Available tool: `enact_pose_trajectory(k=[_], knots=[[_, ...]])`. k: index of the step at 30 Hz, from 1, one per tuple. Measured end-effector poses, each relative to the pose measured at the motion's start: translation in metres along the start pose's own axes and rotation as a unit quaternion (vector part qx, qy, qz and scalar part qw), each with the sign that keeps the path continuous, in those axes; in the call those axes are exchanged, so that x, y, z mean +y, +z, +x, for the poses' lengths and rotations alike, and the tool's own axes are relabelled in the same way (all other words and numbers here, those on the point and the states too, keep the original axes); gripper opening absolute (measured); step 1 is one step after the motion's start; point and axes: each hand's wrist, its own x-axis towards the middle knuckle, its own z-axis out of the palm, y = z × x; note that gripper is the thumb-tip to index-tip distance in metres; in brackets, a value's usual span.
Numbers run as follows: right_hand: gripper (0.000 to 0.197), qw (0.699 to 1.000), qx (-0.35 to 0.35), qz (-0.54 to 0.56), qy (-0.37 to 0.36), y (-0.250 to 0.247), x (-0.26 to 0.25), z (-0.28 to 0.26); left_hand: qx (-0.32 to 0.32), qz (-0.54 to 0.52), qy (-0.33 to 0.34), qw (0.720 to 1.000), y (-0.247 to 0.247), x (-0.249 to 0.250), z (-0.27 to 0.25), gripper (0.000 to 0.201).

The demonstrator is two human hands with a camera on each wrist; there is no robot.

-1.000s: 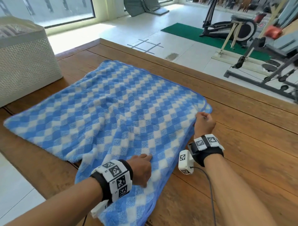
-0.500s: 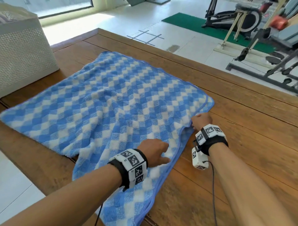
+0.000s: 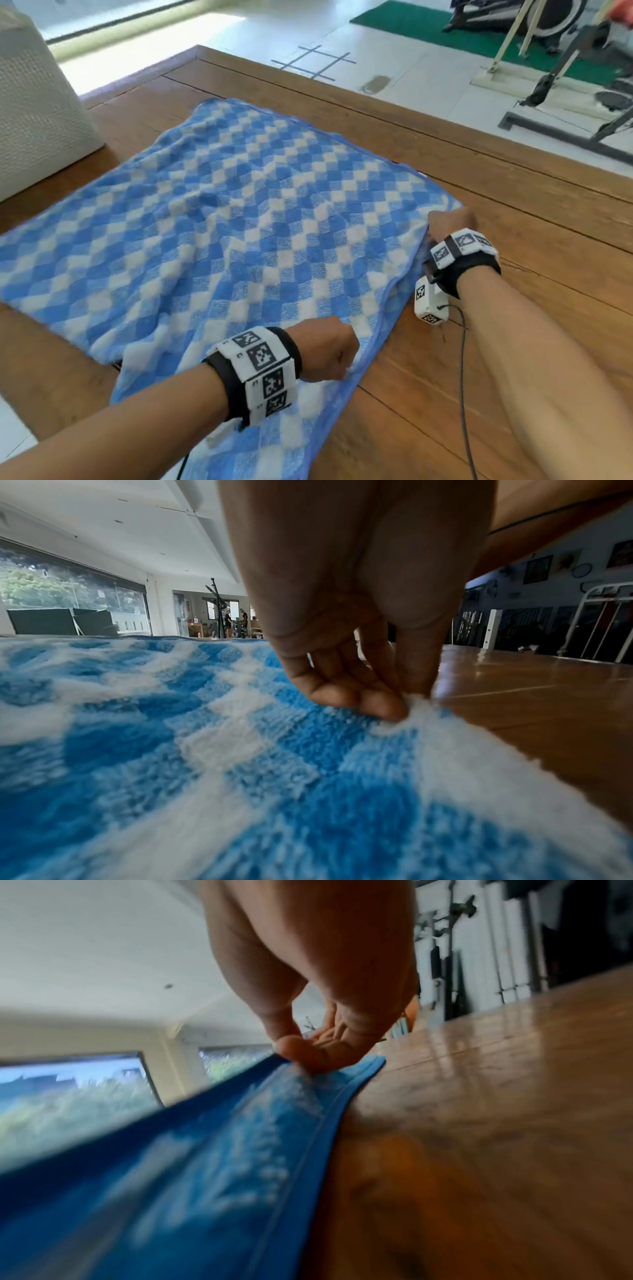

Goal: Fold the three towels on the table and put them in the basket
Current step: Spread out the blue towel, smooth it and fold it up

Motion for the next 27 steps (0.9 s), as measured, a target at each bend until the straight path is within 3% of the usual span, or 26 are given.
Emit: enact_pose_trajectory(k=[4, 7, 10, 12, 15, 21, 27], knots=[[0.019, 0.995, 0.094, 0.031, -0.005, -0.025, -0.006, 0.005, -0.044, -0.063, 0.031, 0.997, -0.009, 0.002, -0.001, 0.007], [0.033, 0.999, 0.023, -0.026, 0.027, -0.023, 0.01, 0.009, -0.078, -0.091, 0.031, 0.992, -0.002, 0.004, 0.001, 0.012], [0.028, 0.995, -0.014, -0.091, 0.034, -0.024, 0.019, 0.0, -0.092, -0.105, 0.03, 0.99, 0.006, 0.006, -0.002, 0.023], [0.047, 0.993, -0.014, -0.114, 0.005, -0.022, 0.018, -0.01, -0.078, -0.127, 0.038, 0.988, 0.005, 0.003, -0.008, 0.026], [0.055, 0.981, -0.013, -0.181, -0.069, -0.018, 0.004, -0.034, -0.004, -0.159, 0.029, 0.987, -0.002, -0.007, -0.017, 0.02], [0.032, 0.932, -0.2, -0.22, -0.206, 0.021, -0.035, -0.132, 0.192, -0.059, -0.087, 0.976, -0.007, -0.046, -0.052, 0.005], [0.014, 0.873, -0.318, -0.229, -0.289, 0.066, -0.068, -0.238, 0.273, -0.056, -0.23, 0.933, -0.001, -0.125, -0.121, 0.009]])
